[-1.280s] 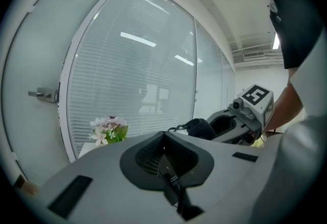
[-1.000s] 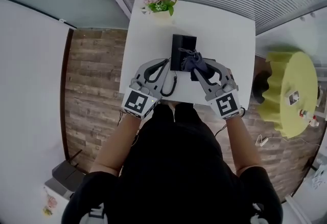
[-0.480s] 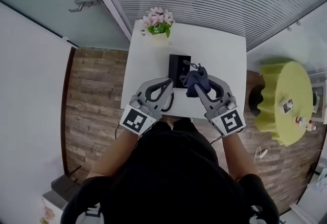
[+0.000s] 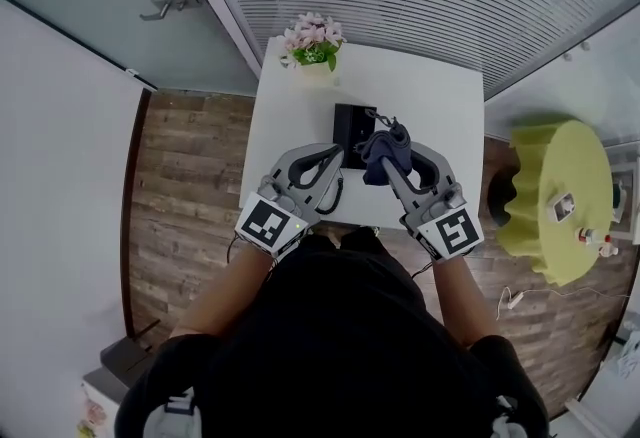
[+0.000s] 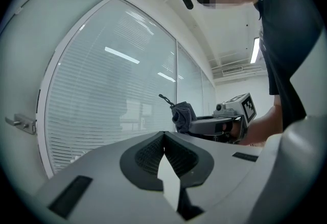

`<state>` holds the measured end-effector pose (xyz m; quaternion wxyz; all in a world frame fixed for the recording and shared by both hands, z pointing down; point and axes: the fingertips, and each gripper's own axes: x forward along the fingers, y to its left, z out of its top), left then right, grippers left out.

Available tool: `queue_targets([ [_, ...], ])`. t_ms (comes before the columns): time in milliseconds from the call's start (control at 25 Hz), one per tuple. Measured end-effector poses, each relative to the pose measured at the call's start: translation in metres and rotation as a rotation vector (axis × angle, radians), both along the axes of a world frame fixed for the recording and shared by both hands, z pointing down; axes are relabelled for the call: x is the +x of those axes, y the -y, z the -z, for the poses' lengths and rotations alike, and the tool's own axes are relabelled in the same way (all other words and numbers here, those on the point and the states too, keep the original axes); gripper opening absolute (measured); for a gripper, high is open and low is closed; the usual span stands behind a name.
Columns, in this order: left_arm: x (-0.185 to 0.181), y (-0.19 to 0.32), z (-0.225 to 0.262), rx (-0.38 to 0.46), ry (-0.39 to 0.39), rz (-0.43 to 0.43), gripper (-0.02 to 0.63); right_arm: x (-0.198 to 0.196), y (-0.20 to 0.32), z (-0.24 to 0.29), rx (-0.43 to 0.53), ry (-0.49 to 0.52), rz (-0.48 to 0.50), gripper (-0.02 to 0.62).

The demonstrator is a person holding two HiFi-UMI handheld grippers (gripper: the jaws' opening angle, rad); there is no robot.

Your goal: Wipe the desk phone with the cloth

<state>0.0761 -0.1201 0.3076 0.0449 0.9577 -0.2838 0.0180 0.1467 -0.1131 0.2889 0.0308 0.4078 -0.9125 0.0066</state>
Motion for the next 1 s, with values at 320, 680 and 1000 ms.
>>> queue_targets([
  [320, -0.001, 0.0003, 0.0008, 0.004, -0.011, 0.007, 0.009, 0.0012, 0.0004, 0.0001, 0.005, -0.001, -0.006, 0.109],
  [680, 0.0001, 0.0001, -0.0029, 0.003, 0.002, 0.004, 0.009, 0.0016, 0.0013, -0.0012, 0.007, 0.001, -0.007, 0.109],
  [1000, 0.0008, -0.0011, -0.004, 0.001, 0.015, 0.001, 0.009, 0.0016, 0.0005, -0.0035, -0.004, -0.002, 0.002, 0.109],
])
